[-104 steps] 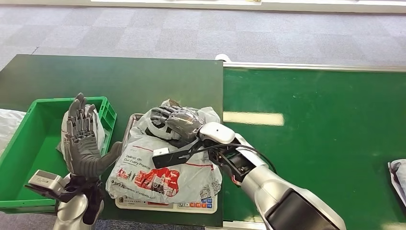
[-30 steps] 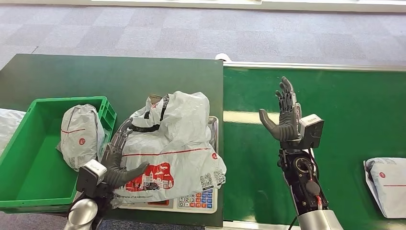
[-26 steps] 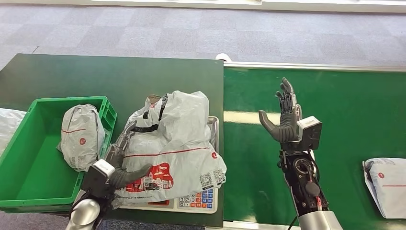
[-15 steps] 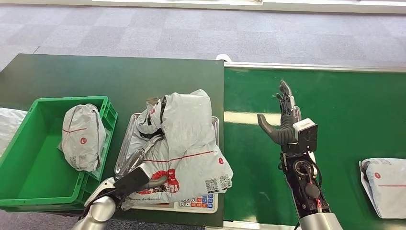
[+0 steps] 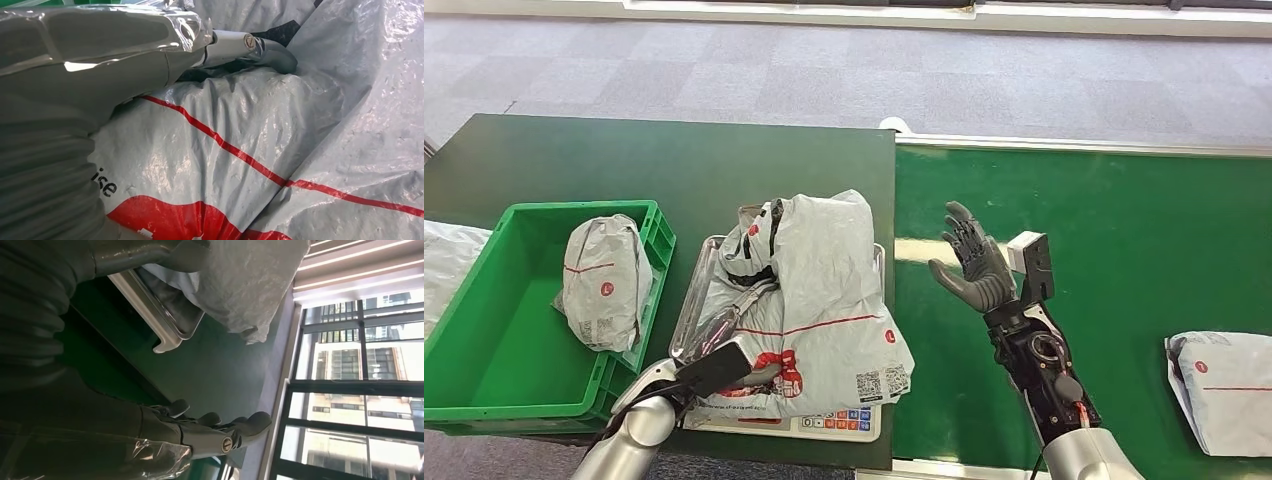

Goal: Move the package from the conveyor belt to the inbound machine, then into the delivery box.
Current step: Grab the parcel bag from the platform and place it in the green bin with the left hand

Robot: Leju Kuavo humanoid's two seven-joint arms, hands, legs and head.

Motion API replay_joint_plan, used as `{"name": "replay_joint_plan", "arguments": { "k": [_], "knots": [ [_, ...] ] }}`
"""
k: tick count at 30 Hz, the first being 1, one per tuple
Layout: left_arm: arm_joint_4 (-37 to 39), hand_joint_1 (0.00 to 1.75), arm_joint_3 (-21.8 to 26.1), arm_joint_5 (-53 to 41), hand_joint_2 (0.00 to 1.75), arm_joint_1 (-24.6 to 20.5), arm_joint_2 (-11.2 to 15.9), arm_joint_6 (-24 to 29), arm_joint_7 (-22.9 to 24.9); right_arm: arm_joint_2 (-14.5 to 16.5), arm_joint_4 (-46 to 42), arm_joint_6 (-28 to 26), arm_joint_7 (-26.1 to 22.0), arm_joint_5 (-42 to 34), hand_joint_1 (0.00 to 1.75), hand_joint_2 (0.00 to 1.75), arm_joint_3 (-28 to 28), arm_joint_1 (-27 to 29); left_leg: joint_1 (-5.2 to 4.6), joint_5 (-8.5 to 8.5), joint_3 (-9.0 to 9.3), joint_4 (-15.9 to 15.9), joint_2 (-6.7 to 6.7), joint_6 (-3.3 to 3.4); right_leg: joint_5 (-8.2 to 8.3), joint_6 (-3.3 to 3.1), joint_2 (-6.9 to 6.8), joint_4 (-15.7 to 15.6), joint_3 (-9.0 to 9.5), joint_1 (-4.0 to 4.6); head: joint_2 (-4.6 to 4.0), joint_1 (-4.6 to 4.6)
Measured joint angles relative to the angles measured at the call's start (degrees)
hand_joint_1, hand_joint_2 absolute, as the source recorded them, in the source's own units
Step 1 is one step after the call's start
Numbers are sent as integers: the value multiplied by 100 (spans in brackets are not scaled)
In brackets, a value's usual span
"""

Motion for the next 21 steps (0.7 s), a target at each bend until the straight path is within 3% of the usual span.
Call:
{"name": "replay_joint_plan", "arguments": {
  "k": [1,4,5,6,8,15,21],
  "knots": [
    [0,41,1,28,175,1,6,0,-2,-4,35,-35,15,14,0,175,34,-34,0,0,0,0,0,0,0,0,0,0,0,0,0,-1],
    [-1,121,1,80,175,5,22,31,-11,-14,114,-170,104,26,0,175,110,-106,0,0,0,0,0,0,0,0,0,0,0,0,0,-1],
    [-1,143,0,92,175,10,26,71,-22,-19,136,-214,139,20,0,175,135,-123,0,0,0,0,0,0,0,0,0,0,0,0,0,0],
    [-2,154,-1,100,175,17,31,131,-40,-25,156,-250,164,11,0,175,161,-138,0,0,-1,0,0,0,0,0,0,0,-1,0,0,0],
    [-3,162,-2,106,175,36,37,289,-95,-34,194,-296,191,-17,0,175,216,-168,0,0,-1,0,1,0,0,0,0,0,-2,0,0,1],
    [-48,162,1,174,175,77,42,526,-207,-39,274,-328,192,-45,0,175,336,-217,0,0,-3,0,1,0,1,0,1,0,-4,0,0,-1],
    [-87,174,3,215,175,88,43,612,-292,-39,318,-320,192,-51,0,175,386,-245,0,0,-8,0,1,-1,0,0,2,0,-10,0,0,1]
  ]
}}
